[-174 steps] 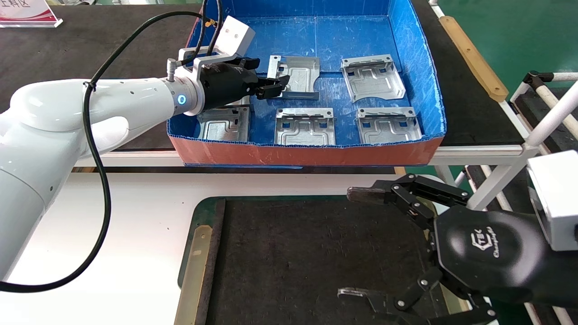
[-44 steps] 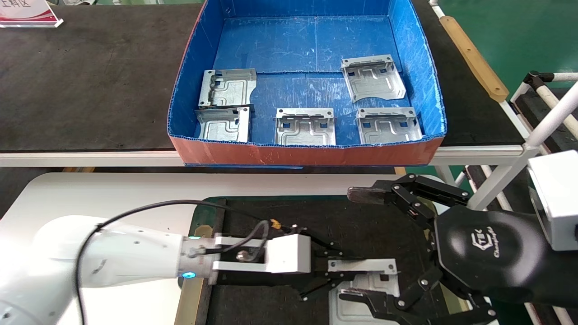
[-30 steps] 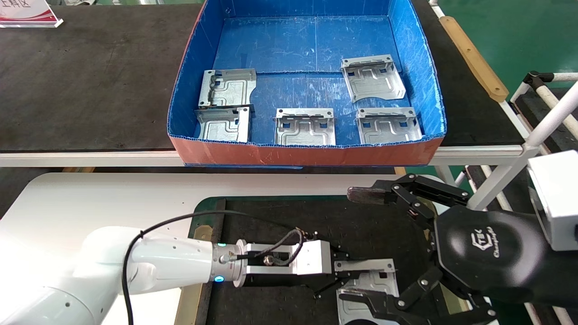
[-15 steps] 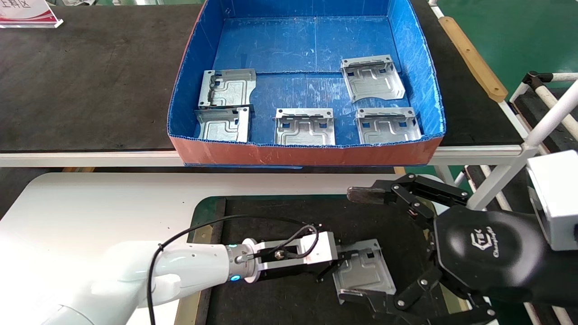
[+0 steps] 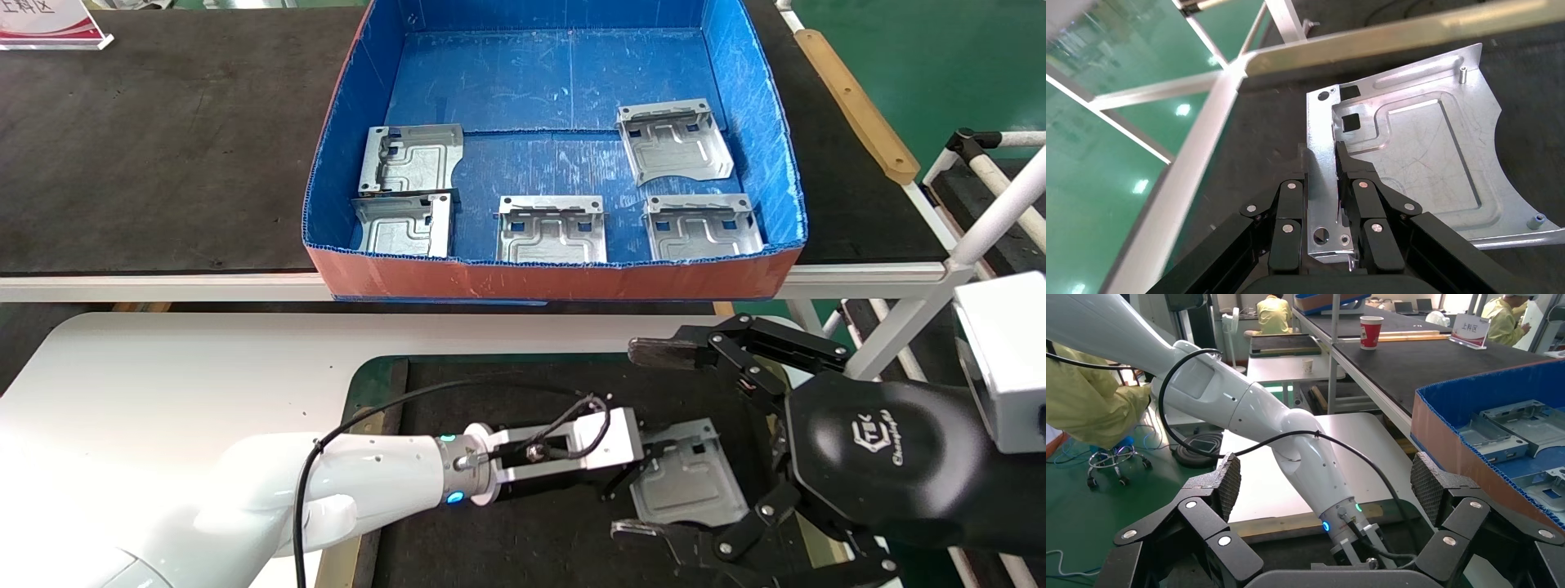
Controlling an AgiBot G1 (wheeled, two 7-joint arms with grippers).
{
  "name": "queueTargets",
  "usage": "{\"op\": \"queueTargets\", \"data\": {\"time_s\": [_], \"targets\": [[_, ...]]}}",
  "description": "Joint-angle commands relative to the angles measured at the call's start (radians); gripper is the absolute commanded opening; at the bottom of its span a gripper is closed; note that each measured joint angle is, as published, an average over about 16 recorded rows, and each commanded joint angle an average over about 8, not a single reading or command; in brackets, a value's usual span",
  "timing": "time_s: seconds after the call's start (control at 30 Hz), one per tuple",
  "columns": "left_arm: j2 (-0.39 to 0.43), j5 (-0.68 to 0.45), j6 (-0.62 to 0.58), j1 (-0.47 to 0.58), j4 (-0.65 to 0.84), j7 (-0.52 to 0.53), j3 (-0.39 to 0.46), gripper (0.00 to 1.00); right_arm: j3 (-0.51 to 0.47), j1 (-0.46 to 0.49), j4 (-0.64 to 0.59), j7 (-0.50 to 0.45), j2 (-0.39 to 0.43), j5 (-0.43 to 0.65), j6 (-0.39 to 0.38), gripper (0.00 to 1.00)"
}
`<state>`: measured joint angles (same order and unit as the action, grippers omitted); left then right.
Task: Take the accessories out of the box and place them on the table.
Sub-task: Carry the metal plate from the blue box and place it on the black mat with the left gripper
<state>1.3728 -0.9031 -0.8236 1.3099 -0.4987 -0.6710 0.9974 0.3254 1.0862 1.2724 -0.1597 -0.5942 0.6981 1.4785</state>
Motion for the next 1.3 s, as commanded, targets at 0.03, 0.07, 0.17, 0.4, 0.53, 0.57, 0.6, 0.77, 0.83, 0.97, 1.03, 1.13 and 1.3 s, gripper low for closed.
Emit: {"op": "queueTargets", "data": {"time_s": [0.03, 0.07, 0.17, 0.4, 0.53, 0.57, 0.6, 0.77, 0.83, 0.97, 1.03, 1.13, 1.3], "targets": [[0.0, 0.02, 0.024, -0.002, -0.021, 0.009, 0.025, 0.0, 0.0, 0.0, 0.0, 0.0, 0.0, 0.0, 0.0, 1.0], [0.0, 0.031, 0.03, 0.0, -0.029, 0.01, 0.036, 0.0, 0.0, 0.0, 0.0, 0.0, 0.0, 0.0, 0.0, 1.0], [0.0, 0.066, 0.047, 0.007, -0.048, 0.011, 0.067, 0.0, 0.0, 0.0, 0.0, 0.0, 0.0, 0.0, 0.0, 1.0], [0.0, 0.149, 0.074, 0.03, -0.071, 0.0, 0.128, 0.0, 0.0, 0.0, 0.0, 0.0, 0.0, 0.0, 0.0, 1.0], [0.0, 0.185, 0.085, 0.041, -0.07, -0.022, 0.161, 0.0, 0.0, 0.0, 0.0, 0.0, 0.0, 0.0, 0.0, 1.0], [-0.001, 0.193, 0.087, 0.043, -0.069, -0.028, 0.169, 0.0, 0.0, 0.0, 0.0, 0.0, 0.0, 0.0, 0.0, 1.0], [-0.001, 0.2, 0.088, 0.045, -0.068, -0.032, 0.175, 0.0, 0.0, 0.0, 0.0, 0.0, 0.0, 0.0, 0.0, 1.0], [-0.001, 0.232, 0.097, 0.052, -0.064, -0.046, 0.198, 0.0, 0.0, 0.0, 0.0, 0.0, 0.0, 0.0, 0.0, 1.0], [-0.001, 0.239, 0.1, 0.053, -0.063, -0.047, 0.202, 0.0, 0.0, 0.0, 0.0, 0.0, 0.0, 0.0, -0.001, 1.0], [-0.001, 0.244, 0.101, 0.054, -0.061, -0.047, 0.205, 0.0, 0.0, 0.0, 0.0, 0.0, 0.0, 0.0, -0.001, 1.0], [-0.001, 0.242, 0.101, 0.054, -0.061, -0.047, 0.203, 0.0, 0.0, 0.0, 0.0, 0.0, 0.0, 0.0, -0.001, 1.0], [-0.001, 0.238, 0.099, 0.054, -0.061, -0.047, 0.201, 0.0, 0.0, 0.0, 0.0, 0.0, 0.0, -0.001, -0.001, 1.0], [-0.001, 0.233, 0.097, 0.053, -0.062, -0.047, 0.198, 0.0, 0.0, 0.0, 0.0, 0.0, 0.0, -0.001, -0.001, 1.0]]}}
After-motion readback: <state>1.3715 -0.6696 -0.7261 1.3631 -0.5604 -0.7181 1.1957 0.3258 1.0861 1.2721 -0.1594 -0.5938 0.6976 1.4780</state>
